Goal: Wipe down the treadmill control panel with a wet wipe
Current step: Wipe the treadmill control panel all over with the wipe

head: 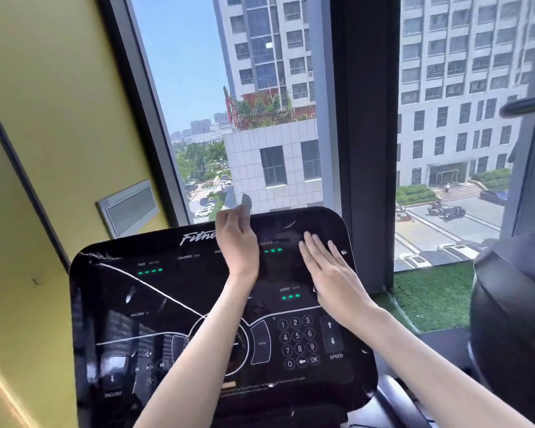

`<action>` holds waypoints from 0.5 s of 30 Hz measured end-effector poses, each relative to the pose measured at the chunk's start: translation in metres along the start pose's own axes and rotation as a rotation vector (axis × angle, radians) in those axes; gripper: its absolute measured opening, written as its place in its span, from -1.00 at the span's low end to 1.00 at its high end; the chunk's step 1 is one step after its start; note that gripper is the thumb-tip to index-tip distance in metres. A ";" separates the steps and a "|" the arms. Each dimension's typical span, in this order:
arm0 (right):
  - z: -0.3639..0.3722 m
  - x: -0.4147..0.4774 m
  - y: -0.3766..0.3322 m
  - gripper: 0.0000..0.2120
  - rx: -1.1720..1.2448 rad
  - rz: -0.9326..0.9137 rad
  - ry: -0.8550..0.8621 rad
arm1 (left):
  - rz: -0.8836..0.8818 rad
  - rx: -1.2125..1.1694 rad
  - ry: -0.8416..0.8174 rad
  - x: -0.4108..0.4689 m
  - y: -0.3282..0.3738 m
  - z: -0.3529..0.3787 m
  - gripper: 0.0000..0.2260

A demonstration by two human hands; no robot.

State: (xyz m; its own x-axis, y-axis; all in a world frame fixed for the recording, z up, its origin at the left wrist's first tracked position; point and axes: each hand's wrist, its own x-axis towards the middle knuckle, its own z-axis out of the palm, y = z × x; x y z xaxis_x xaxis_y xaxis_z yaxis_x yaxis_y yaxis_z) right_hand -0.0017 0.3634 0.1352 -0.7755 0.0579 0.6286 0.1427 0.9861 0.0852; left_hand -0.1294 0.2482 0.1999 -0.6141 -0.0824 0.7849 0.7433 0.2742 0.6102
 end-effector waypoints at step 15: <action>0.002 0.002 0.004 -0.14 -0.002 -0.004 0.042 | 0.437 0.006 -0.340 -0.011 -0.002 0.014 -0.85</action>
State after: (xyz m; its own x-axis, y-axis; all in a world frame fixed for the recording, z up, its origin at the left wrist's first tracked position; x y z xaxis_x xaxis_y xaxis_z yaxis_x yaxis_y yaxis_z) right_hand -0.0038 0.3676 0.1351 -0.7496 0.0472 0.6602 0.1408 0.9860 0.0895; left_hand -0.1276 0.2618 0.1889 -0.3005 0.3543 0.8856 0.9473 0.2193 0.2337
